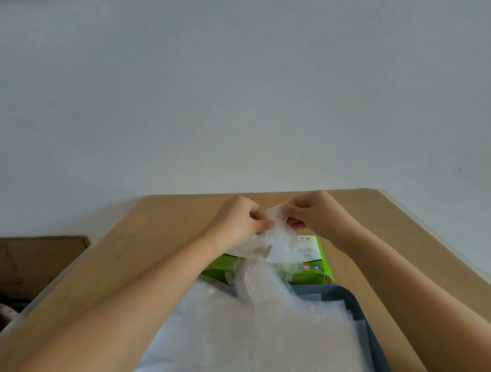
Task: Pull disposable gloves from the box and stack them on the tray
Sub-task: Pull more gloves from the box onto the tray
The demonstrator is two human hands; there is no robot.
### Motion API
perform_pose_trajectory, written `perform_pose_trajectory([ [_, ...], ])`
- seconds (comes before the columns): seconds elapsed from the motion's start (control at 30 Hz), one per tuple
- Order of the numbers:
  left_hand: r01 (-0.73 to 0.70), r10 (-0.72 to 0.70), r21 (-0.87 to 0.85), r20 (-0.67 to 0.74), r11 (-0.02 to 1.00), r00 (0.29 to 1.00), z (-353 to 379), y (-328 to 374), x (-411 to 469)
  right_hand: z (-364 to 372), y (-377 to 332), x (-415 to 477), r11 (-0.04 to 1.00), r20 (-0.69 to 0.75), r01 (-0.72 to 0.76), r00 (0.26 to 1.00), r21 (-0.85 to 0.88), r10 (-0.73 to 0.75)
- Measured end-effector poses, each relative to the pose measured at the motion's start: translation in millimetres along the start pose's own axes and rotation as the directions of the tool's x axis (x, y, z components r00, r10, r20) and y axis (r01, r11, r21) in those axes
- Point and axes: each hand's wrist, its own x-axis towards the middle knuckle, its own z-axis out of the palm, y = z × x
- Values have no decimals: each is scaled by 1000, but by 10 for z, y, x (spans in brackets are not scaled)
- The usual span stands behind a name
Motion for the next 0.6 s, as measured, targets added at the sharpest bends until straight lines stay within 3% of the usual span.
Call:
perform_pose_trajectory([
  [0.2, -4, 6, 54, -25, 999, 1000, -73, -133, -91, 1, 139, 86, 965, -169, -159, 966, 206, 195],
  [0.3, 10, -18, 173, 44, 985, 999, -171, -219, -139, -30, 212, 114, 949, -248, -230, 927, 214, 281],
  [0.43, -6, -39, 280, 155, 960, 987, -207, -280, -148, 40, 210, -3, 892, -134, -278, 930, 356, 343],
  [0.5, -19, -20, 251, 156, 968, 988, -181, -269, -132, 88, 219, -6, 930, -71, -310, 942, 199, 329],
  [0.6, -66, 12, 186, 280, 980, 960, -108, -218, -120, 78, 178, -9, 938, -55, -326, 945, -116, 322],
])
